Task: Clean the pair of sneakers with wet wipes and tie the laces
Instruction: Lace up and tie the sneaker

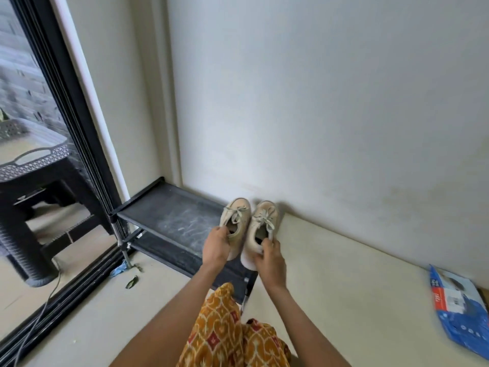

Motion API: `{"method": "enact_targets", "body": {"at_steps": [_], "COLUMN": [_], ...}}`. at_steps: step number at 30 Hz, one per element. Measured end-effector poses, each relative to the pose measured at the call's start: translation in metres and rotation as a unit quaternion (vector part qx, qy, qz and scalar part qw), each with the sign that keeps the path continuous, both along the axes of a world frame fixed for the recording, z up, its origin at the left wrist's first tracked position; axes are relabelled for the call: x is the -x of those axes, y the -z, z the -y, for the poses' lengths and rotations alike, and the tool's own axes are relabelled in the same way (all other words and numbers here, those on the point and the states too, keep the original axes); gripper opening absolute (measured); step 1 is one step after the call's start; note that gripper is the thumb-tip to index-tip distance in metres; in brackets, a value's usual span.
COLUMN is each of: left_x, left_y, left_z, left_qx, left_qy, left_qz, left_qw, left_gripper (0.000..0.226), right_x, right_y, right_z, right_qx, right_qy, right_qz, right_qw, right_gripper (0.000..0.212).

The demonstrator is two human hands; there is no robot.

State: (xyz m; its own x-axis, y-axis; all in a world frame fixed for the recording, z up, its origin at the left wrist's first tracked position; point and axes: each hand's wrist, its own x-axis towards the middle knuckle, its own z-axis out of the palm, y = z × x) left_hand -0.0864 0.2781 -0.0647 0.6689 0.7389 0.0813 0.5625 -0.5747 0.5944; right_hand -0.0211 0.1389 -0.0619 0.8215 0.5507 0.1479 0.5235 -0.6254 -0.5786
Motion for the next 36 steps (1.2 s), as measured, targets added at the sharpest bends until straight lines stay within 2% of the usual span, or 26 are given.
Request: {"method": "enact_targets", "body": {"at_steps": [5, 9, 16, 22, 31, 36], "left_x": [0.038, 0.046, 0.050, 0.058, 0.046, 0.046], "left_y": [0.019, 0.032, 0.055, 0.053, 0.055, 0.050], "left_z": [-0.048, -0.073, -0.107, -0.111, -0.097, -0.095], "left_qx": [-0.011, -0.007, 0.035, 0.009, 0.000, 0.024], "left_qy": [-0.068, -0.095, -0.074, -0.052, -0.045, -0.003], "left_qz": [-0.006, 0.023, 0.060, 0.091, 0.028, -0.027], "left_qw": [0.998, 0.995, 0.995, 0.994, 0.999, 0.999], "left_gripper": [0.012, 0.009, 0.020, 0.020, 0.017, 0.028], "right_x": [0.026, 0.034, 0.041, 0.039, 0.036, 0.032], "right_y": [0.001, 0.019, 0.044, 0.049, 0.045, 0.038], "right_z": [-0.076, -0.110, -0.125, -0.118, -0.123, -0.116], "right_qx": [0.022, 0.070, 0.111, 0.101, 0.101, 0.098], "right_qy": [0.005, 0.007, 0.008, -0.006, -0.010, -0.047], "right_qz": [-0.007, -0.024, -0.030, -0.014, -0.048, -0.094], "right_qw": [1.000, 0.997, 0.993, 0.995, 0.994, 0.990], "right_gripper": [0.024, 0.028, 0.029, 0.032, 0.038, 0.042]}}
